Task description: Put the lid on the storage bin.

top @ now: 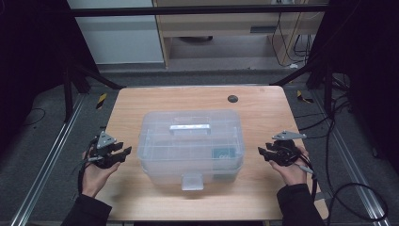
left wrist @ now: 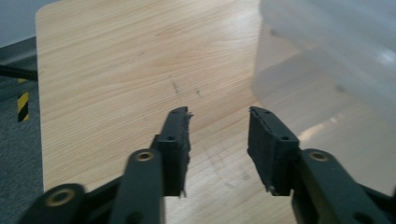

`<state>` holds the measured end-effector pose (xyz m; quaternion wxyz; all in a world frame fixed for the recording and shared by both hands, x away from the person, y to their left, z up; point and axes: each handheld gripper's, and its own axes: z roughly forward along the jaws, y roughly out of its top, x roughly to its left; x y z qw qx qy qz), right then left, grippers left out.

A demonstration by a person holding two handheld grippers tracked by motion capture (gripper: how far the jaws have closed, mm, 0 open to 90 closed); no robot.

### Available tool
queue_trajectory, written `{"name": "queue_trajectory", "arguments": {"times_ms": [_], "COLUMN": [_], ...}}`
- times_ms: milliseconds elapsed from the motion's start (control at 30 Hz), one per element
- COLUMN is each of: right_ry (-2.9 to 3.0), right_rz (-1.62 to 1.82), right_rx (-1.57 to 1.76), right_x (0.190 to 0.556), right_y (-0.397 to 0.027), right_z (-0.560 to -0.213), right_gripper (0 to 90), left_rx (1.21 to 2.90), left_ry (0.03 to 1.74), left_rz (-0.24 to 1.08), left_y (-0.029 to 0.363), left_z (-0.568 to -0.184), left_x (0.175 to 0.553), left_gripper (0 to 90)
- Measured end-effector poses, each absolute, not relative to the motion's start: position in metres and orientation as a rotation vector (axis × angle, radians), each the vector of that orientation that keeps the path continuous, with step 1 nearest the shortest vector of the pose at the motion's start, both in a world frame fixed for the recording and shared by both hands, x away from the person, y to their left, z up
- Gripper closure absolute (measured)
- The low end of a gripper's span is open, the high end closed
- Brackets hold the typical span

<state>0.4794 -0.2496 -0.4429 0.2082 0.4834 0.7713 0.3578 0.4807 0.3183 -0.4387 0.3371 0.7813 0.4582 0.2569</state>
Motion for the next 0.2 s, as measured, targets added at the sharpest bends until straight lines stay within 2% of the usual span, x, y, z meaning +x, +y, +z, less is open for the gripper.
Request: {"name": "queue_trajectory", "arguments": {"times_ms": [200], "right_ry": [2.123], "right_rz": [0.964], "right_rx": [1.384], "right_x": [0.4839], "right_y": [-0.2597], "right_z": [-0.4495], "right_gripper": [42.7], "left_rx": [2.03], "left_ry": [1.25], "left_rz": [0.683], "left_y": [0.3269], "left_z": [-0.4501], "left_x": [0.4859], "left_gripper": [42.0]}}
